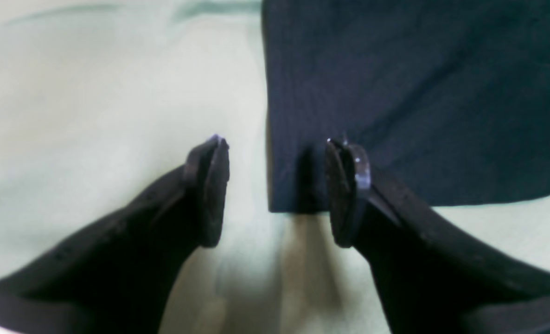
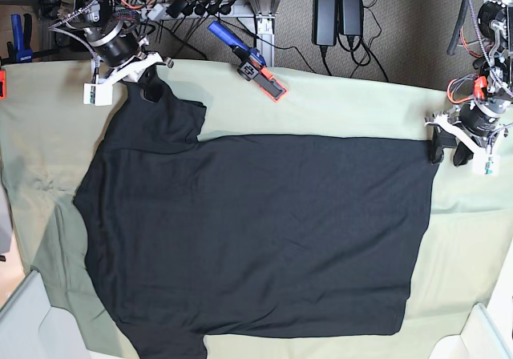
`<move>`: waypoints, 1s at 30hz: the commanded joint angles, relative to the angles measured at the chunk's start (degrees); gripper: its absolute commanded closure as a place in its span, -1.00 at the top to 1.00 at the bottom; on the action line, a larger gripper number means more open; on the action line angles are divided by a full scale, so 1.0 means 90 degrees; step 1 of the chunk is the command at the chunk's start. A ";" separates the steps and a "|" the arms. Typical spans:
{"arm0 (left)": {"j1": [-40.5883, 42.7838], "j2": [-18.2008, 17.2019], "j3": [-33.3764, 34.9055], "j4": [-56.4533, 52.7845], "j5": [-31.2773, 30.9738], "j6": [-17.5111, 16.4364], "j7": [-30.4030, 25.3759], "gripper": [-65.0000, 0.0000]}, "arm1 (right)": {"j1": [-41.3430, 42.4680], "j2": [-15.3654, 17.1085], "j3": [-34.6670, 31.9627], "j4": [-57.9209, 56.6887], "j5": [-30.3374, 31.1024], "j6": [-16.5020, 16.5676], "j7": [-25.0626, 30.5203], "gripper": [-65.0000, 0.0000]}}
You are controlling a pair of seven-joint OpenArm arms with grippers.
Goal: Fold the T-shirt properly
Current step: 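Grasp the hem corner along the same edge with the left gripper, then lift the held shirt edge with both grippers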
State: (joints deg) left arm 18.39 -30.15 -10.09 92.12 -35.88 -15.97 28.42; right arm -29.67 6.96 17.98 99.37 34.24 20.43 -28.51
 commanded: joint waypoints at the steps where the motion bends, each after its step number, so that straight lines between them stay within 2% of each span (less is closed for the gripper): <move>1: -0.0049 -0.0080 -0.0034 0.0053 -0.0073 -0.0141 -0.0102 0.11 | -0.0024 0.0053 0.0019 0.0095 0.0000 0.0491 0.0073 -1.00; 8: -0.0051 0.0155 0.0046 -0.0313 -0.0134 -0.0141 -0.0102 0.11 | -0.0027 0.0053 0.0019 0.0095 0.0002 0.0491 0.0073 -1.00; 17: -0.0272 0.0444 0.0644 -0.0316 -0.0097 -0.0160 -0.0126 0.11 | -0.0041 0.0053 0.0019 0.0095 0.0007 0.0488 0.0073 -1.00; 25: -0.0437 0.0590 0.0673 -0.0316 -0.0087 -0.0158 -0.0066 0.08 | -0.0041 0.0053 0.0019 0.0095 -0.0002 0.0491 0.0070 -1.00; 26: -0.0437 0.0605 0.0675 -0.0316 -0.0085 -0.0160 -0.0121 -0.04 | -0.0041 0.0053 0.0019 0.0095 -0.0002 0.0491 0.0073 -1.00; 29: -0.0440 0.0614 0.0673 -0.0316 -0.0024 -0.0160 -0.0291 -0.82 | -0.0041 0.0053 0.0019 0.0095 0.0000 0.0491 0.0070 -1.00; 30: -0.0440 0.0614 0.0673 -0.0316 0.0073 -0.0160 -0.0299 -1.00 | -0.0044 0.0053 0.0019 0.0095 0.0000 0.0491 0.0066 -1.00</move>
State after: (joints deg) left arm 14.87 -23.77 -3.66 88.58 -35.00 -16.62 26.96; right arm -29.74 6.96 17.98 99.37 34.24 20.47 -28.51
